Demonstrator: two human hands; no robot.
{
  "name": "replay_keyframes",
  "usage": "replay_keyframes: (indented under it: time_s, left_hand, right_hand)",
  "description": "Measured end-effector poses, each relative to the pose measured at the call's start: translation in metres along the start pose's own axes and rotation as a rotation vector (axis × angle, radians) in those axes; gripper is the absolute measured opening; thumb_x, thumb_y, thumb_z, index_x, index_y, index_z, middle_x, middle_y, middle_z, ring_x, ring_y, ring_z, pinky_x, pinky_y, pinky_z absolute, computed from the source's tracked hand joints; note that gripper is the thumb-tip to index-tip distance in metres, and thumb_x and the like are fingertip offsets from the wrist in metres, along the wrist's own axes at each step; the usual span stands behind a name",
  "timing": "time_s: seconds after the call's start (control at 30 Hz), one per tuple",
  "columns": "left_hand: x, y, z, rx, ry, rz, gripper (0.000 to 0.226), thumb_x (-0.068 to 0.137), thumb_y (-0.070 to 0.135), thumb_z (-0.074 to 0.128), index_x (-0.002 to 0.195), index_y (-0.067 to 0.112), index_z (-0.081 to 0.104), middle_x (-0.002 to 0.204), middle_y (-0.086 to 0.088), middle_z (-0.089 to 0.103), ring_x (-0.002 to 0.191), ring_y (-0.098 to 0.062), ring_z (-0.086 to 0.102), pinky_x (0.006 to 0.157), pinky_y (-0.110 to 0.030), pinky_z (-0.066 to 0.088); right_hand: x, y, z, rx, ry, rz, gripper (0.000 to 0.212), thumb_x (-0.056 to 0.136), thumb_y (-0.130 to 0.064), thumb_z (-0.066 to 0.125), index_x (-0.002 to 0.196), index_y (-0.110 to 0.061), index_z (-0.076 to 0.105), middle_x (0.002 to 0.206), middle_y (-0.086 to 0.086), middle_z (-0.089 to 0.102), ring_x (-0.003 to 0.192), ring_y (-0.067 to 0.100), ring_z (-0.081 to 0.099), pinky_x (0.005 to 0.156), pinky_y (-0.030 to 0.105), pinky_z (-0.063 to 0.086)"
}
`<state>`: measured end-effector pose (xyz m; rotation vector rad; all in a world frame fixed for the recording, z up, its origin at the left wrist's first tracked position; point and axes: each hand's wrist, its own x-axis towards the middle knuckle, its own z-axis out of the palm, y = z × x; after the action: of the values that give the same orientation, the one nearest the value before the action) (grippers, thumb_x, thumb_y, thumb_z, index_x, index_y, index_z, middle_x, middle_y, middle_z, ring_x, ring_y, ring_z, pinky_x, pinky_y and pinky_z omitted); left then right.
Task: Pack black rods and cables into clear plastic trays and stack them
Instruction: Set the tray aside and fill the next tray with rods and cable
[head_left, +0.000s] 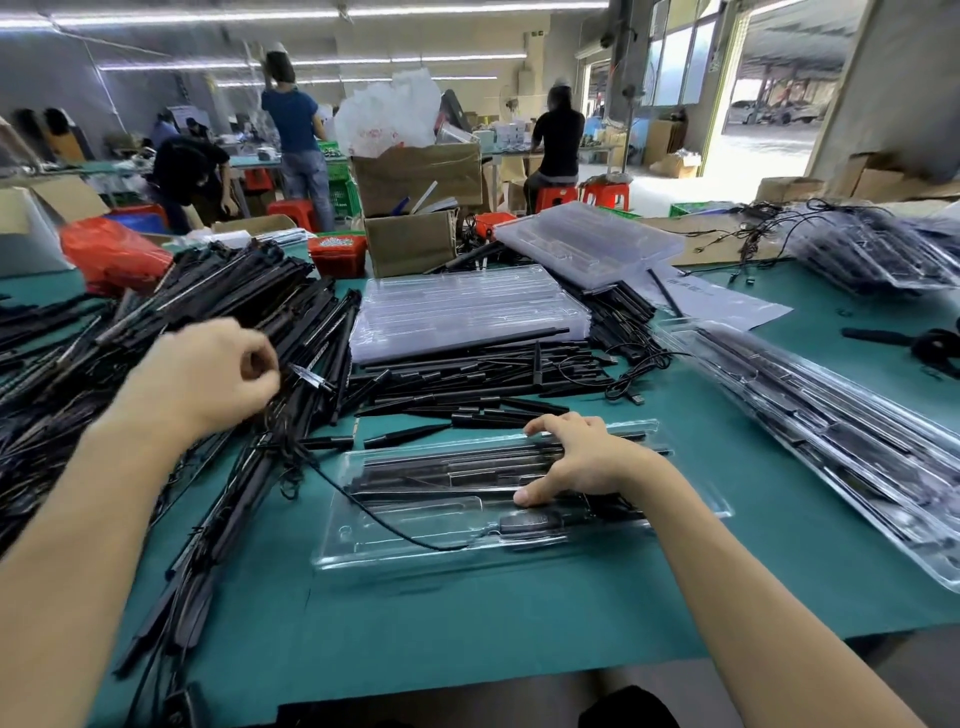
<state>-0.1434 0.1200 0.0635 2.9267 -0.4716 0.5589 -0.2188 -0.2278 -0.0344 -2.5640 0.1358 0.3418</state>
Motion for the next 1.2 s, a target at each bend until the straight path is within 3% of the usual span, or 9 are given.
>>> replay_keyframes:
  time_s: [0.1, 0.17, 0.27, 0.33, 0.5, 0.6, 0.97, 1.1, 1.2]
  left_hand:
    - [-0.022, 0.013, 0.025, -0.203, 0.01, 0.031, 0.007, 0.087, 0.019, 0.071, 0.085, 0.026, 0.075, 0.082, 0.008, 0.065, 0.081, -0.018, 0.061, 0.077, -0.033, 0.049]
    - [-0.043, 0.035, 0.038, -0.462, -0.125, 0.155, 0.009, 0.085, 0.026, 0.077, 0.079, 0.03, 0.073, 0.075, 0.015, 0.067, 0.074, -0.005, 0.062, 0.069, -0.021, 0.047]
    - [-0.072, 0.061, 0.06, -0.575, -0.347, 0.332, 0.015, 0.079, 0.044, 0.081, 0.076, 0.032, 0.072, 0.085, 0.021, 0.067, 0.088, -0.003, 0.062, 0.08, -0.02, 0.045]
    - [-0.081, 0.065, 0.071, -0.63, -0.363, 0.369, 0.021, 0.076, 0.051, 0.08, 0.077, 0.033, 0.07, 0.083, 0.016, 0.065, 0.087, -0.007, 0.061, 0.08, -0.022, 0.048]
    - [-0.09, 0.058, 0.076, -0.73, -0.358, 0.36, 0.023, 0.075, 0.052, 0.079, 0.074, 0.03, 0.07, 0.065, -0.001, 0.056, 0.056, -0.012, 0.048, 0.054, -0.025, 0.042]
    - [-0.098, 0.054, 0.074, -0.722, -0.307, 0.367, 0.019, 0.077, 0.041, 0.084, 0.073, 0.029, 0.07, 0.061, 0.002, 0.06, 0.054, -0.012, 0.054, 0.052, -0.02, 0.041]
    - [-0.132, 0.03, 0.066, -0.485, -0.081, 0.09, 0.042, 0.071, 0.029, 0.09, 0.064, 0.027, 0.049, 0.067, 0.013, 0.059, 0.056, -0.011, 0.052, 0.054, -0.035, 0.049]
    - [-0.137, 0.029, 0.067, -0.36, 0.015, 0.08, 0.049, 0.066, 0.03, 0.092, 0.071, 0.033, 0.043, 0.083, 0.015, 0.059, 0.062, -0.006, 0.058, 0.046, -0.027, 0.045]
    - [-0.137, 0.023, 0.072, -0.351, -0.024, 0.023, 0.045, 0.07, 0.029, 0.087, 0.082, 0.038, 0.044, 0.092, 0.03, 0.061, 0.058, -0.004, 0.057, 0.047, -0.023, 0.041]
  right_hand:
    - [0.001, 0.0, 0.0, 0.016, 0.004, 0.0, 0.092, 0.066, -0.06, 0.085, 0.142, -0.038, 0.039, 0.147, 0.0, 0.033, 0.143, 0.024, 0.018, 0.116, 0.053, 0.027]
    - [0.001, -0.001, 0.0, 0.016, 0.008, 0.003, 0.089, 0.067, -0.058, 0.084, 0.141, -0.038, 0.039, 0.145, 0.001, 0.033, 0.142, 0.024, 0.019, 0.115, 0.052, 0.028]
    - [0.0, -0.003, 0.0, -0.001, 0.009, 0.006, 0.09, 0.068, -0.058, 0.084, 0.143, -0.037, 0.038, 0.145, 0.003, 0.033, 0.141, 0.025, 0.02, 0.115, 0.053, 0.028]
    - [-0.003, -0.004, 0.001, -0.019, 0.027, 0.005, 0.093, 0.067, -0.06, 0.083, 0.145, -0.037, 0.037, 0.148, 0.003, 0.032, 0.143, 0.026, 0.019, 0.116, 0.054, 0.027]
    - [-0.007, -0.006, 0.006, -0.034, 0.092, -0.004, 0.096, 0.068, -0.063, 0.081, 0.148, -0.037, 0.035, 0.152, 0.0, 0.031, 0.145, 0.025, 0.019, 0.117, 0.051, 0.022]
    - [-0.008, -0.006, 0.007, -0.028, 0.112, -0.009, 0.096, 0.069, -0.063, 0.08, 0.149, -0.036, 0.035, 0.152, -0.001, 0.032, 0.145, 0.025, 0.019, 0.116, 0.05, 0.02]
    - [-0.003, -0.003, 0.002, 0.071, 0.07, 0.007, 0.096, 0.065, -0.06, 0.085, 0.146, -0.035, 0.039, 0.148, 0.001, 0.036, 0.145, 0.025, 0.018, 0.118, 0.053, 0.024]
    - [-0.001, -0.001, 0.0, 0.074, 0.053, -0.004, 0.093, 0.066, -0.059, 0.085, 0.144, -0.034, 0.041, 0.146, 0.0, 0.038, 0.143, 0.022, 0.02, 0.117, 0.051, 0.026]
    - [-0.001, 0.0, -0.002, 0.103, 0.042, -0.014, 0.091, 0.067, -0.057, 0.086, 0.143, -0.034, 0.042, 0.144, 0.0, 0.039, 0.141, 0.021, 0.022, 0.116, 0.047, 0.029]
